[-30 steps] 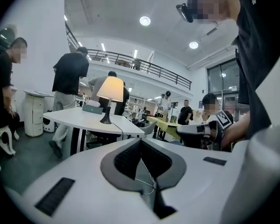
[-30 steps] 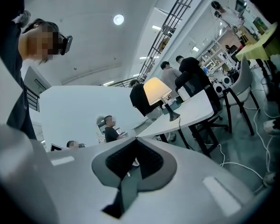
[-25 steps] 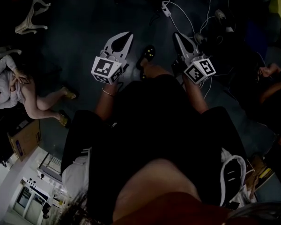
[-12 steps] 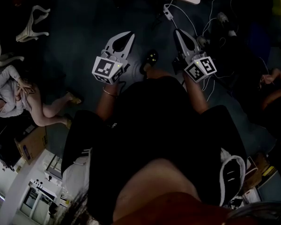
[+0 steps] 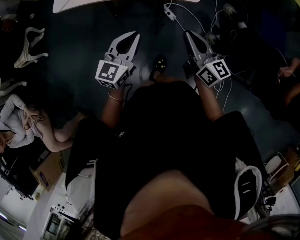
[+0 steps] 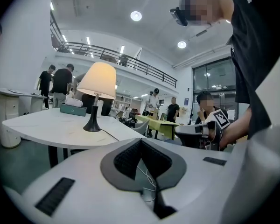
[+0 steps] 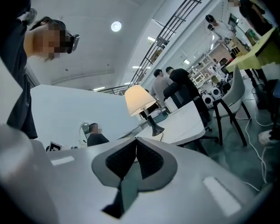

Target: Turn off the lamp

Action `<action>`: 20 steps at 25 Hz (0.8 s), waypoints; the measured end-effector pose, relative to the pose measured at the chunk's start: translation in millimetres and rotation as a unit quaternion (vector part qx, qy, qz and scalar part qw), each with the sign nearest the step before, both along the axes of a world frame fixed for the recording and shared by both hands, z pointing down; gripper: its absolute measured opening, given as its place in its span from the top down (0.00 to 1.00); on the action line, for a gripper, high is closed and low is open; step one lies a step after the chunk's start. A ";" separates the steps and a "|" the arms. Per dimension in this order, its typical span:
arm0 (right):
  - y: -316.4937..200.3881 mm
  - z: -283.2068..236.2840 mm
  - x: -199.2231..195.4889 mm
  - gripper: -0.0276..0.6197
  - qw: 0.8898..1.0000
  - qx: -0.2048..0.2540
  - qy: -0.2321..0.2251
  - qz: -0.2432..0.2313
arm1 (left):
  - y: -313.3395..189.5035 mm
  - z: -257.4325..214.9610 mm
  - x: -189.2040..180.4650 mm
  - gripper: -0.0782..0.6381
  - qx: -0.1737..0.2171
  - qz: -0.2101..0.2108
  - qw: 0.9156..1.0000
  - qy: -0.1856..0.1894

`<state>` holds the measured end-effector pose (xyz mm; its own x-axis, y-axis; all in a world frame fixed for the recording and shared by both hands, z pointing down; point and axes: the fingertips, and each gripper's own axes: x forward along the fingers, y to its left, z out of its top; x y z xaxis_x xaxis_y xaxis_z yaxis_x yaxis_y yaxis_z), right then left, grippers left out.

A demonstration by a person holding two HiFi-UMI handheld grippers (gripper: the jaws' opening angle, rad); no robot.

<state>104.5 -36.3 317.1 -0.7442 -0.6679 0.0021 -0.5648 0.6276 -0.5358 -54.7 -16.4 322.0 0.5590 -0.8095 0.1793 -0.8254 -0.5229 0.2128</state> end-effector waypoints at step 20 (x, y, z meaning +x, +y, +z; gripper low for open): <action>-12.9 23.6 13.3 0.95 1.000 -0.019 0.001 0.023 | -26.2 24.0 8.2 0.88 -0.021 0.030 0.999 -0.021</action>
<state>117.8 -49.2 340.7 -0.7120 -0.7015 0.0302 -0.5944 0.5794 -0.5577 -46.6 -42.5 346.0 0.5975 -0.7659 0.2375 -0.8016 -0.5631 0.2010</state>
